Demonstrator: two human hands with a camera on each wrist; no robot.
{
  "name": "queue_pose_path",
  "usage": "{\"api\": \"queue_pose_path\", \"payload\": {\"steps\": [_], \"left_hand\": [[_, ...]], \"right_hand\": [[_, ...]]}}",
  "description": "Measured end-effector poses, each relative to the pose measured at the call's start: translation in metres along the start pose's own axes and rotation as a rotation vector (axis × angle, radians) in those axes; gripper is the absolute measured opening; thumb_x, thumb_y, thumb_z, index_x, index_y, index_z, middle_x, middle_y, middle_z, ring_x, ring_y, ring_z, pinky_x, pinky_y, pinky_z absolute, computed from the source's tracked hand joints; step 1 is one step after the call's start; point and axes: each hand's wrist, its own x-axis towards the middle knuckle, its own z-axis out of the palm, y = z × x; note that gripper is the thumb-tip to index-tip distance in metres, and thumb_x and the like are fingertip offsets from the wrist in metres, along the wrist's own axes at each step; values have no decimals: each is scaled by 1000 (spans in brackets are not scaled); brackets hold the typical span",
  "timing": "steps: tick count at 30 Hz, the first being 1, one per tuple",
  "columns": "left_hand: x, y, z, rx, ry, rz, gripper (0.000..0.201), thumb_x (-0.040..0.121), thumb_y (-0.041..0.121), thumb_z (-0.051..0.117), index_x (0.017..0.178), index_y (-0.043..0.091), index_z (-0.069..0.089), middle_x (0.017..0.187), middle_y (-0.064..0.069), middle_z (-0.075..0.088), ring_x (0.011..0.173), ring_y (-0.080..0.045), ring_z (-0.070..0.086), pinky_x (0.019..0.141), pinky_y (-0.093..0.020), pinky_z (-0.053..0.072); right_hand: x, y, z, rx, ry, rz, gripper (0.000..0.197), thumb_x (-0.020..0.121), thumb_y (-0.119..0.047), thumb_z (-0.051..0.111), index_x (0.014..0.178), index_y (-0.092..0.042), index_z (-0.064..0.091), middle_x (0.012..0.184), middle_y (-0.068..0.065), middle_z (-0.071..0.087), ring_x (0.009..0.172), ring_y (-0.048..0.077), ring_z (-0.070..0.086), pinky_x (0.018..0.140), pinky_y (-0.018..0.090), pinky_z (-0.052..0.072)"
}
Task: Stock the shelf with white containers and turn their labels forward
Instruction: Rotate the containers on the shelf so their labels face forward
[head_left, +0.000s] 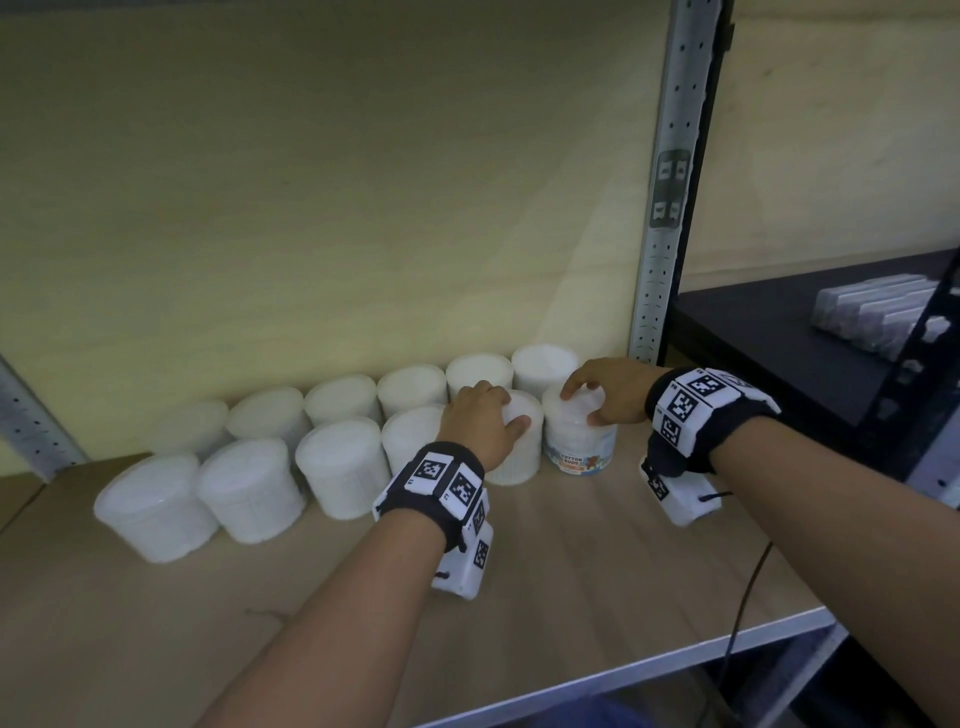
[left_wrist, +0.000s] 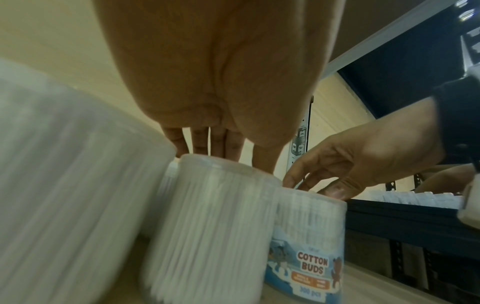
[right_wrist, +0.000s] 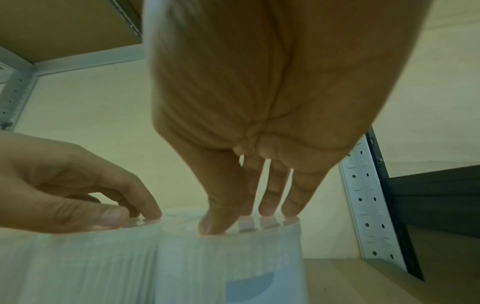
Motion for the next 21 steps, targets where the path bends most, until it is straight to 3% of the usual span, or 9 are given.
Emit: {"api": "queue_pose_path", "payload": {"steps": [4,8,14,21], "left_hand": [[0,0,0,1,-6,-2,47,92,41,52,130,13,52,131,-6,51,124,-25,44,101,-38,39],[-1,1,0,0,-8,-3,47,93,41,52,131,13,51,131,-6,50,124,-25,43,100,-38,38],[0,1,1,3,-2,-9,47,93,41,52,130,13,52,131,-6,51,124,-25,44,100,-39,39],[0,0,2,-2,-3,-12,46,93,40,52,130,12,52,130,-7,51,123,-26,44,100,-41,40]], "right_hand": [[1,-2,-1,53,26,49,49,91,-41,57,134,-20,49,140,6,43,127,23,45,105,32,36],[4,-3,6,-79,38,109,58,88,-54,53,135,-21,46,139,8,41,127,27,44,105,38,36],[4,-5,6,-62,40,94,56,87,-47,60,133,-19,47,138,7,40,126,27,44,106,37,38],[-1,-5,5,-23,37,42,51,89,-28,62,137,-19,46,143,6,39,130,25,42,108,33,36]]}}
